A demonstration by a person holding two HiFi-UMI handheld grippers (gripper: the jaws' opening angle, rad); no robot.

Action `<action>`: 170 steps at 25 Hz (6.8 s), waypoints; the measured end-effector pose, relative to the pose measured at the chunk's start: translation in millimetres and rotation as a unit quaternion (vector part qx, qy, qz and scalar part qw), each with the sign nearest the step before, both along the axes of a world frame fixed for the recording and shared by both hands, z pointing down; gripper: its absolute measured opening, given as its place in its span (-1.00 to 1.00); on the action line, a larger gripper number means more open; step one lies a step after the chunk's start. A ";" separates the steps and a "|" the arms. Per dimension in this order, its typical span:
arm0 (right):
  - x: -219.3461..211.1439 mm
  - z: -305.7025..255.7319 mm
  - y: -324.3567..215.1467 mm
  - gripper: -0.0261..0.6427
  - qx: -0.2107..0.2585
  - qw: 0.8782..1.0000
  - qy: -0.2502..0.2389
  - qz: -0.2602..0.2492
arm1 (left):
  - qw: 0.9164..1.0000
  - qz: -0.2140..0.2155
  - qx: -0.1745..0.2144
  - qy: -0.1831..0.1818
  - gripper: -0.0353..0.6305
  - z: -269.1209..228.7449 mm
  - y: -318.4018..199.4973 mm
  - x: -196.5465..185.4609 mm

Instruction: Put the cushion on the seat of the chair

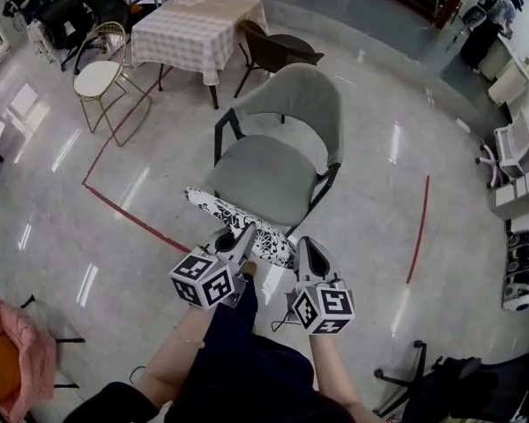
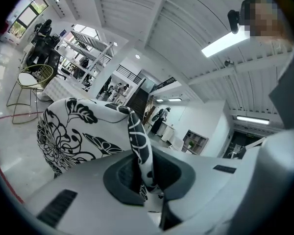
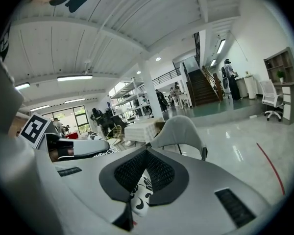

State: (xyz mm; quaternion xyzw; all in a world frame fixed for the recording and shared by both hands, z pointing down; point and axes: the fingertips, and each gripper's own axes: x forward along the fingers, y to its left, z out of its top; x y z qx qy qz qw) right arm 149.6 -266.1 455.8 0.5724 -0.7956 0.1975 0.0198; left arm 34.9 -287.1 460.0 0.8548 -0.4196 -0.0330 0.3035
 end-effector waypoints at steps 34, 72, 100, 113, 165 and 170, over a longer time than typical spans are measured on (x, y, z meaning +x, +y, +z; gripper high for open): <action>49.4 34.9 -267.9 -0.87 -0.029 0.996 0.006 0.088 | 0.998 0.050 -0.029 -0.009 -0.82 73.4 -306.2 71.5; 46.8 161.6 -274.7 -0.88 -0.104 0.992 0.021 0.070 | 0.991 -0.016 -0.126 -0.050 -0.81 255.0 -268.0 52.7; -10.6 234.4 -206.8 -0.87 -0.127 0.991 0.047 0.005 | 0.974 -0.084 -0.194 -0.077 -0.71 342.6 -160.1 -20.3; -14.9 239.1 -214.8 -0.87 -0.132 0.990 0.038 0.003 | 0.939 -0.083 -0.250 -0.221 0.56 383.0 -145.0 -43.7; -19.6 29.9 -187.0 -0.88 -0.005 0.999 0.012 0.052 | 0.988 0.053 0.033 -0.140 -0.86 36.9 -170.8 29.1; -21.4 14.3 -179.4 -0.88 0.011 0.998 -0.007 0.065 | 0.988 0.052 0.052 -0.137 -0.86 18.8 -164.7 24.4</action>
